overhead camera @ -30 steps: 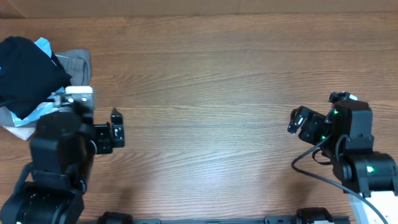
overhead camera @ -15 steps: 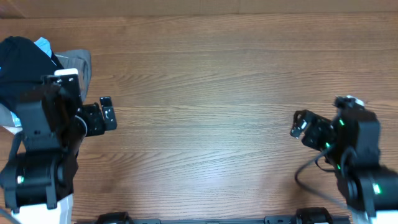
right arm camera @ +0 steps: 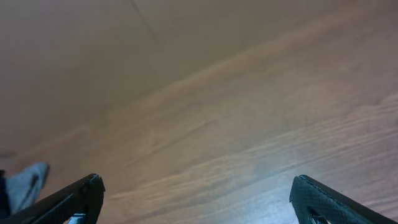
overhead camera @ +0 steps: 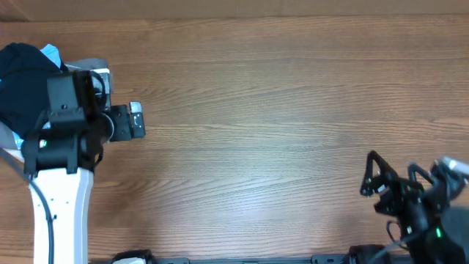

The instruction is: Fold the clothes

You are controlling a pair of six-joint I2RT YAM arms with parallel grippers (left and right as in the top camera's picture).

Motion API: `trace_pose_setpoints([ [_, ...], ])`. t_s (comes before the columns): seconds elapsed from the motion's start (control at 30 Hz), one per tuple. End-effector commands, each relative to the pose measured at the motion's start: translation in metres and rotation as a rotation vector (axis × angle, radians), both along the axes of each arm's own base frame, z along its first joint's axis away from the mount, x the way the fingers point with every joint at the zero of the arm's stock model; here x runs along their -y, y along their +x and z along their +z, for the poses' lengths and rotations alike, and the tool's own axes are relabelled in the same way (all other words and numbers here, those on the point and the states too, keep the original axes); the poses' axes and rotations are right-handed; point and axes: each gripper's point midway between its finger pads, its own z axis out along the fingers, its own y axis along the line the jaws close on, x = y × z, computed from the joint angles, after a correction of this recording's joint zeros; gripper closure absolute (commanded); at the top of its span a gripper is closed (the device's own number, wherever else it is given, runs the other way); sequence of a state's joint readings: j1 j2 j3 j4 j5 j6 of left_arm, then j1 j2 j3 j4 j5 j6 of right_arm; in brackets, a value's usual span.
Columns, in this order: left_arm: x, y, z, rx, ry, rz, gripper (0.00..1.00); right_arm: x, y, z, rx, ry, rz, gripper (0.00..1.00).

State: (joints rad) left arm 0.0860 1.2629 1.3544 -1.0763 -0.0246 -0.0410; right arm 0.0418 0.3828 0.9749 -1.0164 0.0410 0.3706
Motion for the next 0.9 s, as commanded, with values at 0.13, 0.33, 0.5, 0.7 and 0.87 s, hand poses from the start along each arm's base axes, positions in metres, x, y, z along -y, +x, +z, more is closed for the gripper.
trace_pose_setpoints([
  [0.13,0.0,0.015,-0.041,-0.131,-0.018,-0.017,0.0,0.009,-0.031,-0.005,0.041,-0.026,-0.04,0.0],
  [0.33,-0.001,0.022,-0.071,-0.228,-0.028,-0.016,0.0,0.009,-0.023,-0.033,0.134,-0.071,-0.027,0.0],
  [0.5,-0.001,0.025,-0.095,-0.302,-0.035,-0.016,0.0,0.005,0.007,-0.051,0.237,-0.101,-0.002,0.0],
  [0.7,-0.001,0.027,-0.119,-0.378,-0.043,-0.016,0.0,0.002,0.039,-0.029,0.5,-0.295,0.014,0.0],
  [0.87,-0.001,0.027,-0.136,-0.43,-0.048,-0.016,0.0,0.002,0.054,-0.039,0.625,-0.386,-0.006,0.0],
])
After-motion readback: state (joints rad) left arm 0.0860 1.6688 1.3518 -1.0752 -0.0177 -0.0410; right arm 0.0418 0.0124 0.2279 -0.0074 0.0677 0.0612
